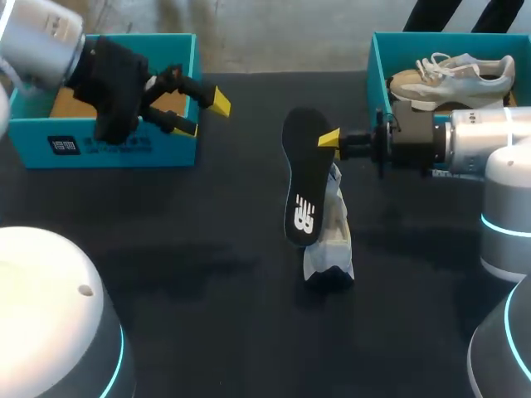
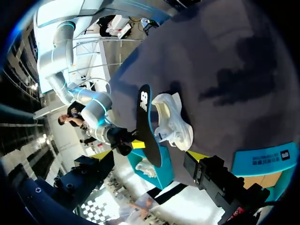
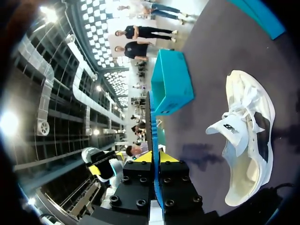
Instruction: Take the shoe out of the shoebox, open the shoe tongue, remove and reinsert the insole, then place the shoe into the shoebox
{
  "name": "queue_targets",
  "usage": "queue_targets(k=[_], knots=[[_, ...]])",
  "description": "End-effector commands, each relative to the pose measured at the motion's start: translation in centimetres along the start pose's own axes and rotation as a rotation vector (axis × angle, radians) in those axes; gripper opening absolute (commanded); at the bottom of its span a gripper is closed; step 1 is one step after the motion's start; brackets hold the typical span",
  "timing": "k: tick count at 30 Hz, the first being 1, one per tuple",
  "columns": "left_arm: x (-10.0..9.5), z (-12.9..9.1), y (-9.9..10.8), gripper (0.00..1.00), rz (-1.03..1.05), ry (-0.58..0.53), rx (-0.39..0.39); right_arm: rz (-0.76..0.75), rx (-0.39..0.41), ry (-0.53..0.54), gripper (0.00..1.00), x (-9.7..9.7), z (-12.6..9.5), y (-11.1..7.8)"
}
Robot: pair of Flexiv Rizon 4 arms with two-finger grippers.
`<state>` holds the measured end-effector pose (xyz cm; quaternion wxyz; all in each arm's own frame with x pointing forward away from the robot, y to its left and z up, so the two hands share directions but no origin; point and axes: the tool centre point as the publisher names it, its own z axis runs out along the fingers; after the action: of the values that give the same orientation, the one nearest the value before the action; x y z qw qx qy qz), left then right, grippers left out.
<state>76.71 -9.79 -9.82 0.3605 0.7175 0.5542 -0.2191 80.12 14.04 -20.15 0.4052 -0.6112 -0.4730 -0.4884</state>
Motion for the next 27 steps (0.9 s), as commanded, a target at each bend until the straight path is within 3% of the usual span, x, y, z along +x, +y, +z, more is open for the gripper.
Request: queue_targets(k=[1,6,8,24,27], knots=[[-0.4,0.2,1.3,1.0,-0.042,0.132,0.137,-0.004,-0.004,-0.018,0.0,-0.1,0.4,0.2],[-1.3,0.1,2.0,1.0,-0.096,0.199,0.16,-0.013,-0.007,-0.02,0.0,-0.9,0.5,0.4],[-1.9,0.1,2.5,1.0,-0.046,0.215,0.135,-0.002,-0.012,-0.015,0.0,-1.4,0.4,0.6],[-1.9,0.1,2.5,1.0,-0.046,0.215,0.135,-0.002,-0.012,-0.015,0.0,-1.4,0.4,0.6],[-3.7,2.6,1.5,1.0,-0.117,0.299,0.136,-0.002,-0.012,-0.015,0.0,-1.4,0.4,0.6]])
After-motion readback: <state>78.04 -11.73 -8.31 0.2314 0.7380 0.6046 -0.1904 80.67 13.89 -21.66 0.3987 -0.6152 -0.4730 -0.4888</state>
